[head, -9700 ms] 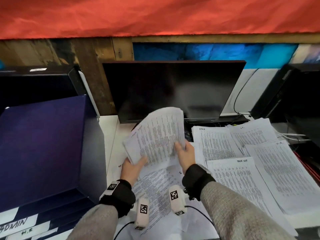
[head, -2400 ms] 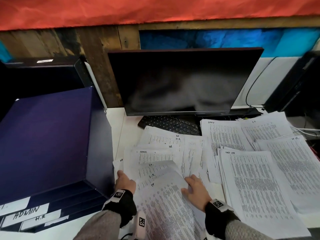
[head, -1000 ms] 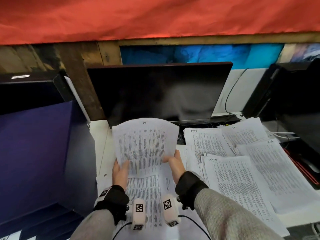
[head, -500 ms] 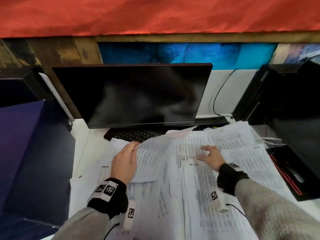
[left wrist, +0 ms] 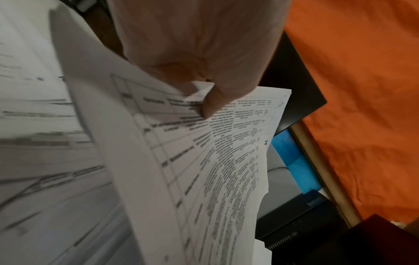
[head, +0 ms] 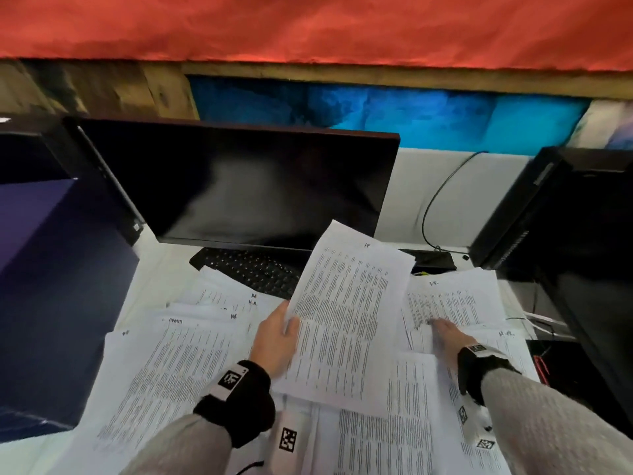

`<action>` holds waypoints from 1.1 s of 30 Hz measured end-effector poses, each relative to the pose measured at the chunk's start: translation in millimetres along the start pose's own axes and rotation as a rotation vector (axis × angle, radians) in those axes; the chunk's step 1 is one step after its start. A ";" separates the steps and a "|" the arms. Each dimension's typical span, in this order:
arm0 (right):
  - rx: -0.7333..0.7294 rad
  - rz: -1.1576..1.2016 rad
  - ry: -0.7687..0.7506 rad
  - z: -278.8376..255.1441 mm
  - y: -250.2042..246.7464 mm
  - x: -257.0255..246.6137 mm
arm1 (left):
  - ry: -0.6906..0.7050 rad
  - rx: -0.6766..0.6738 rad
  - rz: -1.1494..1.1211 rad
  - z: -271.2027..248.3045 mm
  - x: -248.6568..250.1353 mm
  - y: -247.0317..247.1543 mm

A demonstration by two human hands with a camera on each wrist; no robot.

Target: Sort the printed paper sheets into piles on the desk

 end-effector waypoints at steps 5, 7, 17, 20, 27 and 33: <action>-0.019 0.038 0.000 11.2 2.1 3.0 | -0.078 0.000 -0.031 -1.5 -14.5 17.0; -0.025 0.066 -0.014 14.3 2.6 8.0 | -0.082 0.017 -0.010 -0.6 -18.4 21.7; 0.201 0.246 -0.104 -27.4 -45.6 40.1 | 0.063 0.117 -0.054 8.5 22.7 67.7; 0.281 0.318 -0.103 -52.8 -61.9 63.3 | 0.019 0.049 -0.107 15.0 30.6 104.9; 0.577 0.521 -0.107 -109.6 -78.4 99.5 | -0.232 -0.211 -0.170 15.9 26.1 211.8; 0.692 0.513 -0.105 -128.2 -78.9 111.6 | -0.337 -0.329 0.062 15.7 -1.3 268.4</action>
Point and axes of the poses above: each hand's wrist, its own z-axis towards the middle knuckle, its own y-axis out of the palm, x = y × z, the point moved 8 cm from there along z, towards the middle knuckle, and after that the axes turned 5 degrees about -z, right-handed, at the moved point
